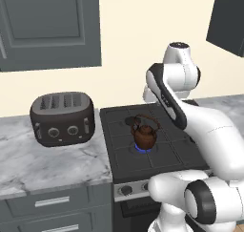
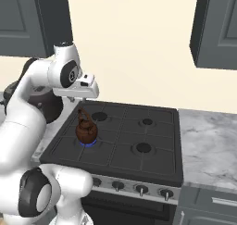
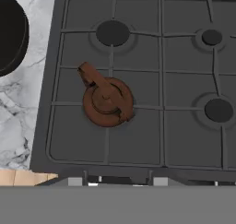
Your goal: Turn off the front left burner of the stove.
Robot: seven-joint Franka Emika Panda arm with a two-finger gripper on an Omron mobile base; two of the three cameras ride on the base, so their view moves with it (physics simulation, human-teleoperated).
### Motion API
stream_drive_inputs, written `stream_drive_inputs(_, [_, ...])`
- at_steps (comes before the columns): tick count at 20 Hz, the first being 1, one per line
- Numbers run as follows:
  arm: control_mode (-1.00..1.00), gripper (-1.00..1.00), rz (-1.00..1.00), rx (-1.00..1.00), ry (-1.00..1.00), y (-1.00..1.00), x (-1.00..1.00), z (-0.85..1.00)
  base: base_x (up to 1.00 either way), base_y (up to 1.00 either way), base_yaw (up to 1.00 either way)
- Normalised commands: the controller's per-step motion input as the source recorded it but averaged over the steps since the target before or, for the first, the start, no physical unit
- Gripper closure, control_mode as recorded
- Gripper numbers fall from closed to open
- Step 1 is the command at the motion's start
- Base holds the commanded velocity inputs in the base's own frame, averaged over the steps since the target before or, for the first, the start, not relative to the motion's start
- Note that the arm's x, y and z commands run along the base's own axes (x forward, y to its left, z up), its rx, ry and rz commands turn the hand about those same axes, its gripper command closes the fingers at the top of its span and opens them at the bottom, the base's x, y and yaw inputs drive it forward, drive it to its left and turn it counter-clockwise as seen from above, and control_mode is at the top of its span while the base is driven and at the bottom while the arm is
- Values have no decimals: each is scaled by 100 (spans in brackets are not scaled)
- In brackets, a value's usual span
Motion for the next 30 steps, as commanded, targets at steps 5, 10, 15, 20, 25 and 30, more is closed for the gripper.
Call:
stream_drive_inputs(5, [-100,-100,6,-15,-14,6,-72,-18,0,0,0])
stream_drive_inputs(10, [-100,-100,26,-32,-19,32,-95,-38,0,0,0])
stream_drive_inputs(15, [-100,-100,48,-24,0,25,-38,-34,0,0,0])
stream_drive_inputs(20, [-100,-100,51,-19,1,34,-7,-26,0,0,0])
stream_drive_inputs(25, [-100,-100,44,-21,2,52,-5,-21,0,0,0])
stream_drive_inputs(30, [-100,-100,24,-35,0,78,-6,-37,0,0,0])
